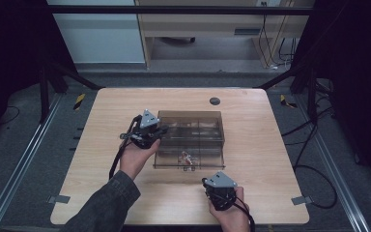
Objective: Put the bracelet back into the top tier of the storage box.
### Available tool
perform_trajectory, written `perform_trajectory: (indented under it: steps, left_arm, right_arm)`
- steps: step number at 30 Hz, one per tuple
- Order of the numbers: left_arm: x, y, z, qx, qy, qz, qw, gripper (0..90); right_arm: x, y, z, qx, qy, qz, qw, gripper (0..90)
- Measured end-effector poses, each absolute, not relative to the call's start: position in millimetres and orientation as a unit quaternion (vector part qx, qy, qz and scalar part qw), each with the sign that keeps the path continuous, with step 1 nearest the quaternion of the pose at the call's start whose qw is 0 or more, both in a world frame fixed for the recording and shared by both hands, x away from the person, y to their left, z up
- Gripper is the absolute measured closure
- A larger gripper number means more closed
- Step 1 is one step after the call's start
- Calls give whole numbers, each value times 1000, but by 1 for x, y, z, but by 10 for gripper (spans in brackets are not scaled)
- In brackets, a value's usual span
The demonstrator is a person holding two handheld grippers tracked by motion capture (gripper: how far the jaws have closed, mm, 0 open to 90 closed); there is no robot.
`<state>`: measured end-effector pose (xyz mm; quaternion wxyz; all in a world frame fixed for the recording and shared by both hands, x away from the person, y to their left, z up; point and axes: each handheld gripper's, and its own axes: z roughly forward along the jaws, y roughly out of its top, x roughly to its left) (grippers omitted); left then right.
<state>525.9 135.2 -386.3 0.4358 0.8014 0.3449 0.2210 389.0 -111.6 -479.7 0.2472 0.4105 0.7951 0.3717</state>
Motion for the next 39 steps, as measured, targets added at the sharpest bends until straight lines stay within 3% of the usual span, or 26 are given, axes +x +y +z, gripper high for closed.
perform_trajectory:
  steps: [39]
  left_arm:
    - [551, 122, -399, 806, 364, 212, 416, 900]
  right_arm:
    - [386, -106, -476, 404, 790, 380, 262, 900]
